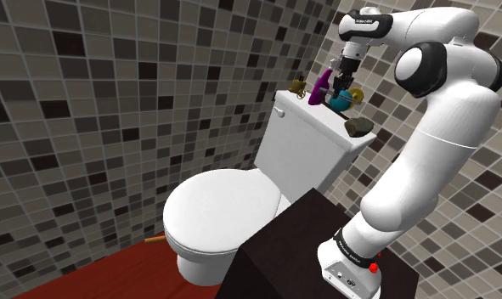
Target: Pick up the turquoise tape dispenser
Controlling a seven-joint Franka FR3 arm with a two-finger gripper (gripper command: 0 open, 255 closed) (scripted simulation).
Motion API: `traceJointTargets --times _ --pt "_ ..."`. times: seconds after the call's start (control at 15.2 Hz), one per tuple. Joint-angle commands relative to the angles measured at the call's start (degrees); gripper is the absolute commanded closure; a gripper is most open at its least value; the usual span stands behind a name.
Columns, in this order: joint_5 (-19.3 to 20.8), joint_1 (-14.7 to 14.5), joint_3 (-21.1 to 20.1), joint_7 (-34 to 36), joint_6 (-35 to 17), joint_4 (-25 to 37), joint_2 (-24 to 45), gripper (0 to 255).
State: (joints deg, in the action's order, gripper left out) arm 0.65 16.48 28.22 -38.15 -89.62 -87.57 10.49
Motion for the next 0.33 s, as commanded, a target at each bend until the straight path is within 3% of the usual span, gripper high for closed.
traceJointTargets --times 0.0,0.26 --pt "-0.14 0.16 0.06 -0.23 1.85 2.14 0.34 255" --pt "-0.29 0.33 0.12 -0.45 3.63 4.25 0.69 255"
